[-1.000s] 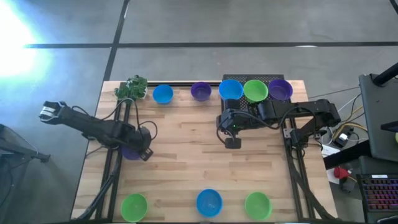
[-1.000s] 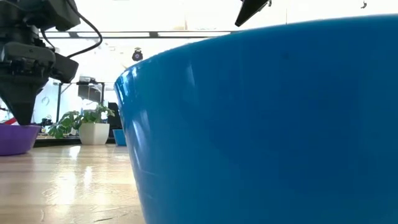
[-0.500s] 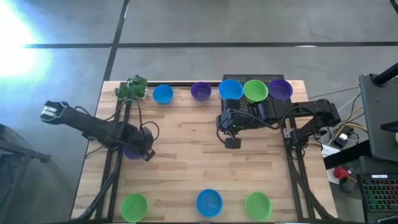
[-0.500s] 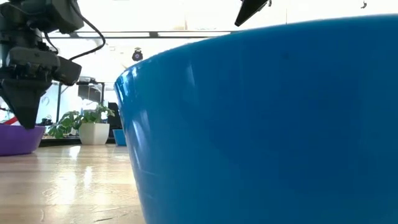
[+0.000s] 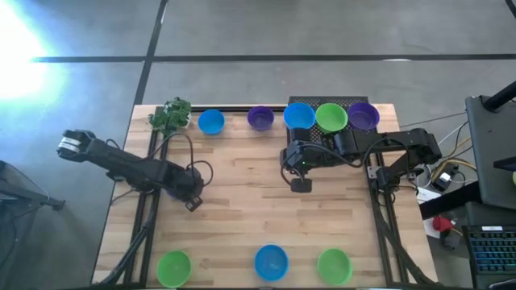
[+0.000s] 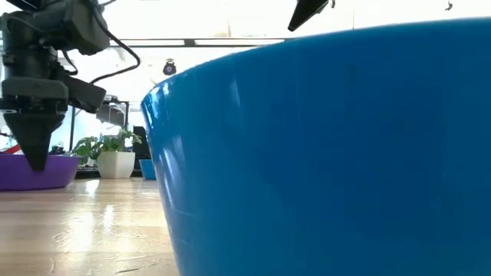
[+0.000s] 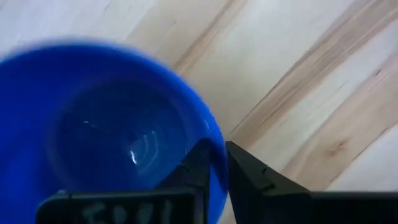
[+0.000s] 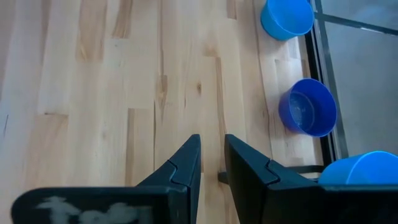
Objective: Pick & Place Mini bowls
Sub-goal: Stack the bottom purple bowl on the purple bowl on the shelf
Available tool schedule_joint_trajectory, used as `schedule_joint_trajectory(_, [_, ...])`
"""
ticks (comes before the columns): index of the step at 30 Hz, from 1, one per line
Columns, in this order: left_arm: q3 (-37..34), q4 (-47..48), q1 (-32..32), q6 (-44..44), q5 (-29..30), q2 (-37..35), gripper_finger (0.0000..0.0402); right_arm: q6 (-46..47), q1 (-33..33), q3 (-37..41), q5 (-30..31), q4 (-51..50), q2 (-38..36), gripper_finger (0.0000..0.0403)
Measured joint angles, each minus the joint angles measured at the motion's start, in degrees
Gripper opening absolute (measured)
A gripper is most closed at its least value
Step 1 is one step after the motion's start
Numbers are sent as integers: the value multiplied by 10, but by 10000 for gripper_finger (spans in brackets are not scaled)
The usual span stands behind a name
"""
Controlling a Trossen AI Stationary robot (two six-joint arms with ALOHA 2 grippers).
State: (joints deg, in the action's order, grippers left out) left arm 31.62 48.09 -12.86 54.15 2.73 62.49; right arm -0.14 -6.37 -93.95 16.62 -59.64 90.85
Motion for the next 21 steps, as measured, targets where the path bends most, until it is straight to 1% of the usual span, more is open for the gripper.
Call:
schedule_joint_trajectory(3, [1, -7, 0, -18, 12, 5, 10, -1, 0, 0, 0, 2, 0, 68])
schedule_joint_trajectory(9, [16, -13, 0, -47, 34, 9, 3, -3, 0, 0, 0, 2, 0, 68])
schedule_joint_trajectory(12, [46, -21, 0, -70, 45, 14, 1, -3, 0, 0, 0, 2, 0, 68])
schedule_joint_trajectory(16, [93, -29, 0, -112, 54, 39, 0, -5, 0, 0, 0, 2, 0, 68])
schedule_joint_trajectory(21, [168, -30, 2, -192, 75, 106, 0, -5, 0, 0, 0, 1, 0, 68])
